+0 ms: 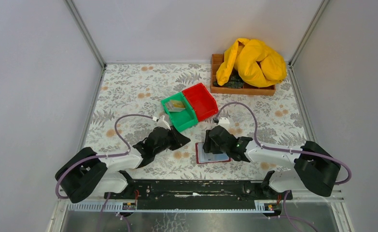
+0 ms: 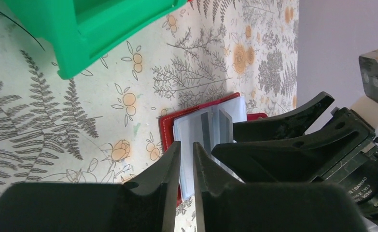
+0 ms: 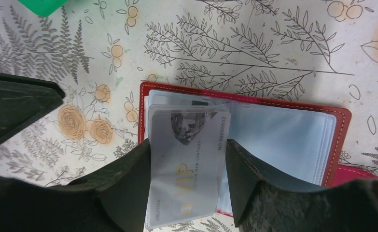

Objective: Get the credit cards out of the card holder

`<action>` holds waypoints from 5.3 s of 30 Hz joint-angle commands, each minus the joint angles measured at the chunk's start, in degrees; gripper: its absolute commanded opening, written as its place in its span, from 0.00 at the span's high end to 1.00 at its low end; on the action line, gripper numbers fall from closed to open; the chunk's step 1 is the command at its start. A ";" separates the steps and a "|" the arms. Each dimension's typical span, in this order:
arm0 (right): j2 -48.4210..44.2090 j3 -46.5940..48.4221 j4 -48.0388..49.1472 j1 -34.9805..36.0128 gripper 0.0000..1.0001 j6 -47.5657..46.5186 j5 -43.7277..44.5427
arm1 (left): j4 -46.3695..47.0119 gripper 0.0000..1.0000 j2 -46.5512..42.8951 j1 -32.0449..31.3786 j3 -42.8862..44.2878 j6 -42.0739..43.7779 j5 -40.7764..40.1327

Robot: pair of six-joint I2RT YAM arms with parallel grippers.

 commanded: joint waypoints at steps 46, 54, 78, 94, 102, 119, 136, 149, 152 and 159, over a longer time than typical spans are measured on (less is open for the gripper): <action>-8.81 -11.31 16.69 -7.18 0.47 3.94 -17.32 | 10.98 0.96 21.60 -11.93 10.69 -8.72 6.55; -11.65 -11.55 13.90 -7.21 0.34 2.03 -15.46 | 10.07 0.96 22.46 -11.96 11.69 -8.35 6.14; -24.25 -13.30 2.32 -8.38 0.23 -0.45 -4.04 | 6.27 0.97 23.94 -13.18 17.15 -6.95 5.77; -18.97 -14.15 6.86 -9.14 0.38 -1.26 -8.20 | 4.84 0.97 22.32 -13.27 14.51 -6.13 3.33; -18.50 -13.47 3.59 -9.10 0.42 -1.31 -4.51 | -2.30 0.97 17.47 -13.30 13.96 -2.66 -2.24; -13.78 -14.36 7.22 -9.10 1.00 -1.48 -6.80 | 14.10 0.59 19.27 -13.11 7.60 -4.33 2.77; -13.99 -17.95 9.54 -9.10 1.00 0.33 -7.82 | 18.30 0.61 25.19 -13.24 8.63 -5.78 3.87; -13.61 -18.64 10.32 -9.11 1.00 0.50 -8.09 | 21.35 0.61 29.32 -13.27 9.93 -6.93 5.72; -14.39 -18.75 9.96 -9.13 1.00 0.48 -7.80 | 21.33 0.61 29.82 -13.36 9.87 -6.95 5.27; -14.10 -18.75 10.16 -9.10 1.00 0.33 -7.92 | 20.70 0.63 29.74 -13.90 10.09 -5.27 4.10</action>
